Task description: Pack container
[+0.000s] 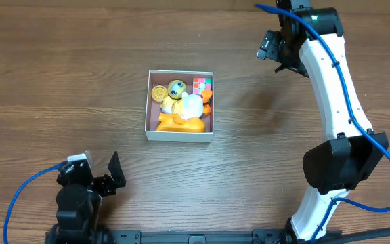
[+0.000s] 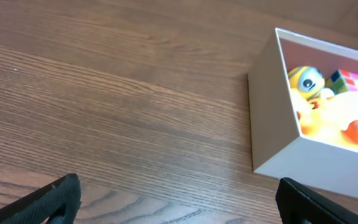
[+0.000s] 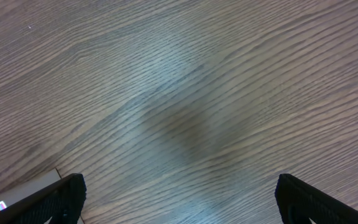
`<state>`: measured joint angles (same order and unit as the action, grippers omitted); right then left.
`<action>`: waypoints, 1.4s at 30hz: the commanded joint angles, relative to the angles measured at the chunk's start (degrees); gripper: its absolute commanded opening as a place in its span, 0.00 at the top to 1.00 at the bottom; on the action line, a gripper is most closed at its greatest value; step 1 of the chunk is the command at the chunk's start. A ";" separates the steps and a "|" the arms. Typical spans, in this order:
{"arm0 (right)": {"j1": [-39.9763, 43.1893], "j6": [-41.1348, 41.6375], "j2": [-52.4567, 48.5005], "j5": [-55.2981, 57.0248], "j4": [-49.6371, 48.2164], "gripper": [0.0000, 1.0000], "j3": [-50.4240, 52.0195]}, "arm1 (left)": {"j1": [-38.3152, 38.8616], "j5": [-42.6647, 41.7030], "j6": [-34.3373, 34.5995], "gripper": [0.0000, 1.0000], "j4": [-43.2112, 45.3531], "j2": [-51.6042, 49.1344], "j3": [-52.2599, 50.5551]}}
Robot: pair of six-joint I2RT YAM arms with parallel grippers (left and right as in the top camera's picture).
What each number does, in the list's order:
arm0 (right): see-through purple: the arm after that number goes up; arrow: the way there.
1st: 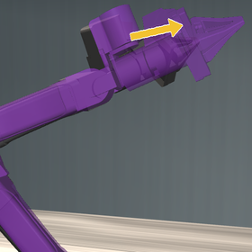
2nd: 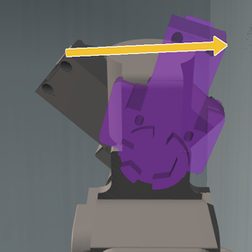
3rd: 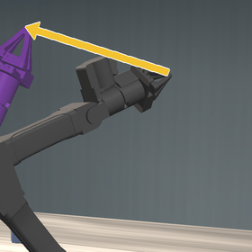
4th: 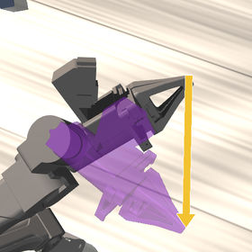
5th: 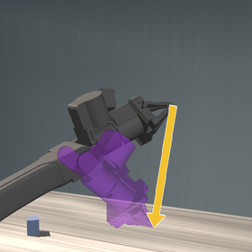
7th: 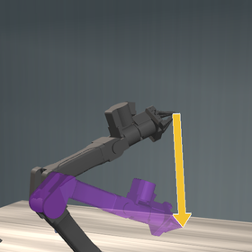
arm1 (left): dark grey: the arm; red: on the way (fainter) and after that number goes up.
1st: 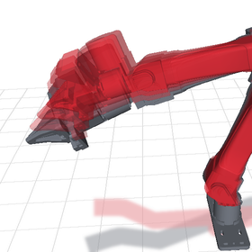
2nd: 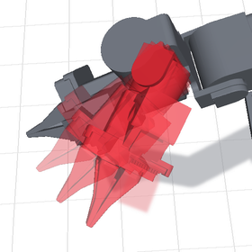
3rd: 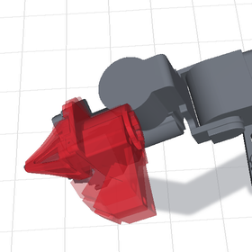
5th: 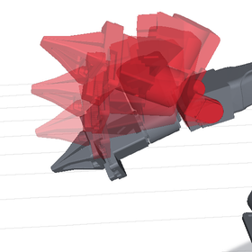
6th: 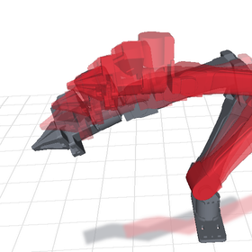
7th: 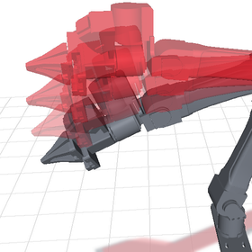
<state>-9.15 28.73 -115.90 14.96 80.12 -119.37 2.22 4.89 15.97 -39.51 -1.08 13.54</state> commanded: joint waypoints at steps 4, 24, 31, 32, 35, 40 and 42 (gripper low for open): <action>-0.11 0.48 0.15 0.17 -0.28 0.00 -1.44 | -1.16 -1.70 -1.81 0.00 -1.97 0.92 -4.15; -0.11 0.48 0.15 0.17 -0.28 0.00 -1.44 | -1.14 -1.79 -3.34 0.00 -1.84 0.87 -4.33; -0.15 0.48 5.90 0.11 -0.28 0.00 -1.44 | -1.14 -1.79 -3.34 0.00 -1.84 0.87 -4.33; -0.15 0.48 7.91 0.13 -0.28 0.00 -1.44 | -1.14 -1.79 -3.32 0.00 -1.84 0.87 -4.33; -0.09 0.48 17.49 0.15 -0.26 0.00 -0.57 | -1.14 -1.79 -3.32 0.00 -1.81 0.87 -4.33; -0.09 0.46 31.61 0.20 0.11 0.00 6.69 | -1.14 -1.79 -3.32 0.00 -1.84 0.87 -4.33; -0.09 0.48 38.60 0.20 -4.00 0.00 12.79 | -1.14 -1.79 -3.34 0.00 -1.84 0.87 -4.33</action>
<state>-9.15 28.73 -83.96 14.98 79.57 -114.13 1.43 4.03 14.33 -41.60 -0.86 9.76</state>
